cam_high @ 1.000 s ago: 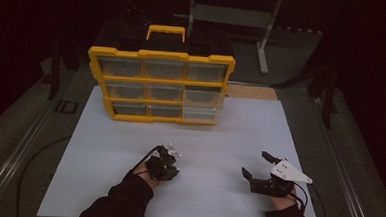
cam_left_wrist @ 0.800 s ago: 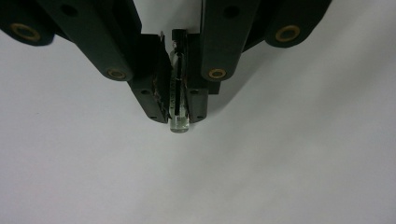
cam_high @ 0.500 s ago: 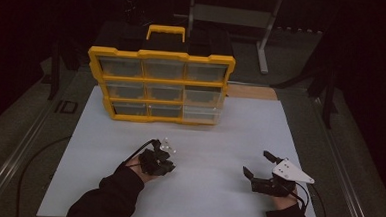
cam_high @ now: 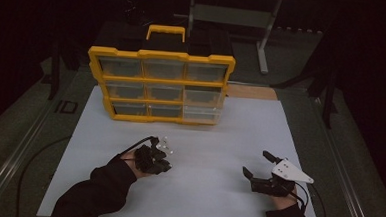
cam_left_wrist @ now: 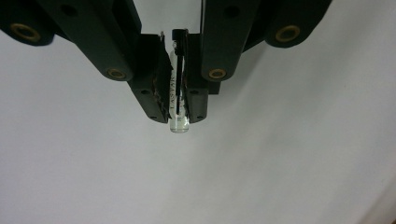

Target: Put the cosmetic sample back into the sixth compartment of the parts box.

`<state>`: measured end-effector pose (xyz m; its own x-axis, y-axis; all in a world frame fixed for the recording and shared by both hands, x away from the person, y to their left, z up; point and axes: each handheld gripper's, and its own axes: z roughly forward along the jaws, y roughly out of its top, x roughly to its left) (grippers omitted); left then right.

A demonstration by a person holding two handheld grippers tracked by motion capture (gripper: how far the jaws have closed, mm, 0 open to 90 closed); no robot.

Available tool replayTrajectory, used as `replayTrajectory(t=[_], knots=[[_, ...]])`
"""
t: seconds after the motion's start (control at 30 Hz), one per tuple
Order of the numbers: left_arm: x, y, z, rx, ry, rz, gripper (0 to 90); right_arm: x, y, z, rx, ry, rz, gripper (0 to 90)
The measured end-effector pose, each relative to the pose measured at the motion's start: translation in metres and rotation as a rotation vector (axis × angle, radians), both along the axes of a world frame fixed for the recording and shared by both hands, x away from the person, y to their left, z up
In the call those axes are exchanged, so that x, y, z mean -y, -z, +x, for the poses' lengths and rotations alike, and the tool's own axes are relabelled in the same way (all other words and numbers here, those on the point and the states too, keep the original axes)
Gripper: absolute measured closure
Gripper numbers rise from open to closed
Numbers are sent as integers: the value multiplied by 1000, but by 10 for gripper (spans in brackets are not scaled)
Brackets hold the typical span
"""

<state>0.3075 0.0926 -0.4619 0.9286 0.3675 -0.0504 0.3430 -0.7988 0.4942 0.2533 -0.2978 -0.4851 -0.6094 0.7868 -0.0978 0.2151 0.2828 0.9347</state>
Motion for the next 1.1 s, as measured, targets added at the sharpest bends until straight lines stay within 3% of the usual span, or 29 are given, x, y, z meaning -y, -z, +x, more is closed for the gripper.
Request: replayTrajectory(t=[0.27, 0.47, 1.0, 1.03, 1.1], knots=[[0, -14, -1, -2, 103, -4, 814, 0, 0, 0, 2, -3, 1, 95], [4, -25, -2, 4, 146, 11, 814, -1, 0, 0, 1, -4, -1, 95], [7, -57, 4, 27, 195, 19, 814, -1, 0, 0, 0, -9, 3, 95], [8, -67, 6, 40, 207, 31, 814, -1, 0, 0, -1, -11, 6, 95], [8, -73, 8, 41, 209, 28, 813, -1, 0, 0, -1, -11, 5, 95]])
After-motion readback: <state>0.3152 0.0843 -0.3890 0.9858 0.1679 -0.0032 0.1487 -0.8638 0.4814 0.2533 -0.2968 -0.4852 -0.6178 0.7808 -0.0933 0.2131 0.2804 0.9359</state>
